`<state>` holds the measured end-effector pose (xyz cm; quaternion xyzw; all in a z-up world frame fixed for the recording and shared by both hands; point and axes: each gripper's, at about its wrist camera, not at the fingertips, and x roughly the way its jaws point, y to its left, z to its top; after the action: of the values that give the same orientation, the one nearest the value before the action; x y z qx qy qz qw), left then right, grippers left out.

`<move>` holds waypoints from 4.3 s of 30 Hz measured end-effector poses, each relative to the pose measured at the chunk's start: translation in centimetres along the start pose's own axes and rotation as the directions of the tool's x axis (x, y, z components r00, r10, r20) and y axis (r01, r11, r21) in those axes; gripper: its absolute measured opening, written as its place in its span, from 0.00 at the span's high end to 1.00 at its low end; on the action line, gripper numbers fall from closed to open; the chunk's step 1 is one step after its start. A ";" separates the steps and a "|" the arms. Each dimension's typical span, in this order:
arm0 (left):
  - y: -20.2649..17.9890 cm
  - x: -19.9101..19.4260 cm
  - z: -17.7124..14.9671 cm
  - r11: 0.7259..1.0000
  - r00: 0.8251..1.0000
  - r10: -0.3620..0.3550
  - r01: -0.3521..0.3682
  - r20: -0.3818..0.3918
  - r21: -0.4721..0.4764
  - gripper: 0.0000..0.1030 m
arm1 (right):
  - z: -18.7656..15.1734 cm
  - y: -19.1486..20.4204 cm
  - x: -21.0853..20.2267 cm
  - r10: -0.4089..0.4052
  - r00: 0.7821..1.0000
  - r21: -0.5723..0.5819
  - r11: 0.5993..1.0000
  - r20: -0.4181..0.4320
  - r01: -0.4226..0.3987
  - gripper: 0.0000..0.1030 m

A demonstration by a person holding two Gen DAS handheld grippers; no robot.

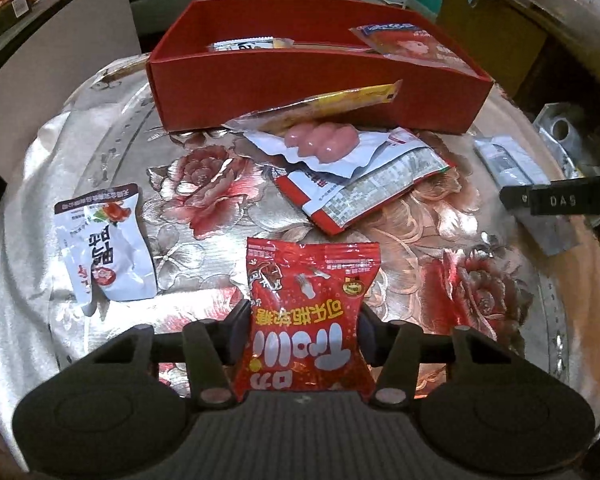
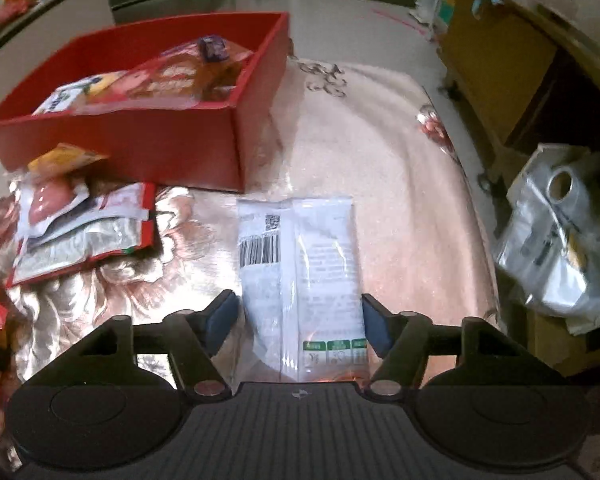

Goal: Organize snacks

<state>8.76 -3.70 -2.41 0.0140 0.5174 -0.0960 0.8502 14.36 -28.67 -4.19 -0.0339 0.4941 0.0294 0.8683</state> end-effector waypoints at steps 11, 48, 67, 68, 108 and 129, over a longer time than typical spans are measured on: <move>-0.4 -2.2 0.9 0.999 0.997 -0.041 0.041 0.063 0.007 0.55 | -0.7 0.6 -4.9 0.108 0.991 0.028 0.994 0.075 -0.110 0.53; 1.4 -4.9 12.9 0.996 0.944 0.058 -0.033 0.324 -0.081 0.55 | 8.3 4.6 -7.5 0.213 0.932 0.022 0.973 0.292 -0.229 0.53; 1.1 -4.0 13.8 0.996 0.940 0.081 -0.061 0.333 -0.073 0.55 | 9.4 4.4 -6.6 0.195 0.936 0.041 0.975 0.293 -0.216 0.53; 1.1 -3.9 13.8 0.995 0.939 0.087 -0.066 0.333 -0.075 0.55 | 9.4 4.3 -6.5 0.194 0.936 0.045 0.975 0.293 -0.216 0.53; 3.9 0.8 17.8 0.984 0.947 0.139 -0.098 0.288 -0.150 0.55 | 13.6 4.2 -0.5 0.216 0.946 0.086 0.966 0.241 -0.243 0.52; 3.2 3.8 18.2 0.986 0.959 0.137 -0.109 0.249 -0.123 0.55 | 14.2 5.0 0.8 0.226 0.947 0.066 0.967 0.227 -0.246 0.52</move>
<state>26.99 -3.33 2.45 -0.0123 0.4058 -0.0156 0.9137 26.46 -22.46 2.22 0.0695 0.3973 0.1137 0.9080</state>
